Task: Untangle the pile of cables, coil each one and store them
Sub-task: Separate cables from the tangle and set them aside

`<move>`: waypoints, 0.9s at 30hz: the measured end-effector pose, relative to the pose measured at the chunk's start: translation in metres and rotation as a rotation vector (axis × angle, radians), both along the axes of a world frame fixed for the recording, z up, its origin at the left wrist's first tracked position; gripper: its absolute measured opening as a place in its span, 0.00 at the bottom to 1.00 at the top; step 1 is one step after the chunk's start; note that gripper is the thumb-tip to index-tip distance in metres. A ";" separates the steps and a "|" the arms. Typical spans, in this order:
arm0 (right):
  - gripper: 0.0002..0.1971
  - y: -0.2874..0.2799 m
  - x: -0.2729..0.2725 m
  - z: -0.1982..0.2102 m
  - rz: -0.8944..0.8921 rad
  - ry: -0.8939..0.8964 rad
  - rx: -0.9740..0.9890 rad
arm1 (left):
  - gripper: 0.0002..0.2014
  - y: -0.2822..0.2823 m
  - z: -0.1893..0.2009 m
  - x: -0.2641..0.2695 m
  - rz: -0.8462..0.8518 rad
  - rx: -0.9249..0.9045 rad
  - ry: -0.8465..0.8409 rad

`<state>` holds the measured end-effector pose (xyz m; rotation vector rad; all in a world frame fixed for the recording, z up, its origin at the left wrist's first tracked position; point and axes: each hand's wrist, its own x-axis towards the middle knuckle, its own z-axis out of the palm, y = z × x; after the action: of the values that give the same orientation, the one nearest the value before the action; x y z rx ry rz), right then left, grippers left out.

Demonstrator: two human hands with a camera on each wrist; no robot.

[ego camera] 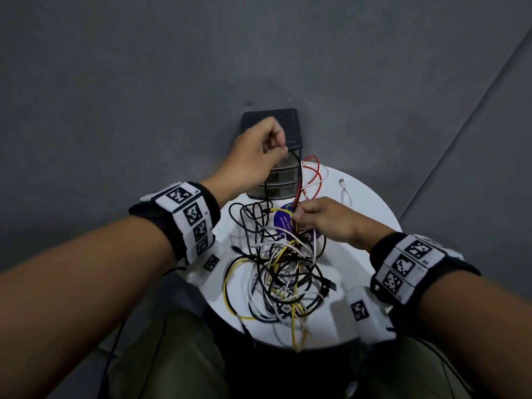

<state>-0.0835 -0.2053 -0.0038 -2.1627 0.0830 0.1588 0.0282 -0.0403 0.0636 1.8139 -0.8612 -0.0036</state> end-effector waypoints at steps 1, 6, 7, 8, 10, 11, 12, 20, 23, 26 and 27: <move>0.12 0.000 0.001 0.004 -0.016 -0.014 -0.016 | 0.12 0.000 -0.002 -0.001 -0.017 -0.014 0.025; 0.13 -0.004 0.008 0.007 -0.056 -0.095 -0.193 | 0.09 -0.001 -0.005 -0.011 -0.081 -0.034 0.148; 0.13 -0.003 0.007 0.009 -0.083 -0.137 -0.222 | 0.10 -0.001 -0.009 -0.014 -0.089 0.002 0.220; 0.13 -0.003 0.007 0.011 -0.112 -0.185 -0.245 | 0.11 -0.001 -0.015 -0.018 -0.111 0.070 0.303; 0.13 -0.002 0.007 0.018 -0.181 -0.287 -0.265 | 0.11 0.001 -0.031 -0.024 -0.209 0.279 0.417; 0.13 -0.002 0.008 0.021 -0.214 -0.341 -0.253 | 0.08 0.002 -0.041 -0.026 -0.262 0.394 0.406; 0.14 -0.001 0.009 0.026 -0.235 -0.396 -0.228 | 0.03 0.005 -0.048 -0.029 -0.297 0.487 0.359; 0.13 0.001 0.009 0.046 -0.342 -0.630 -0.260 | 0.17 -0.003 -0.070 -0.016 -0.151 0.618 0.158; 0.14 -0.001 0.009 0.047 -0.396 -0.613 -0.250 | 0.17 -0.004 -0.066 -0.017 -0.162 0.675 0.117; 0.16 -0.004 0.011 0.043 -0.439 -0.490 -0.093 | 0.12 -0.004 -0.062 -0.017 -0.242 0.699 0.071; 0.16 -0.005 0.011 0.041 -0.432 -0.415 -0.031 | 0.10 -0.004 -0.060 -0.019 -0.274 0.697 0.045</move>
<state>-0.0727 -0.2099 0.0369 -2.1107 0.3099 -0.5386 0.0094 -0.0444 0.0040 2.2995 -1.1619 -0.5807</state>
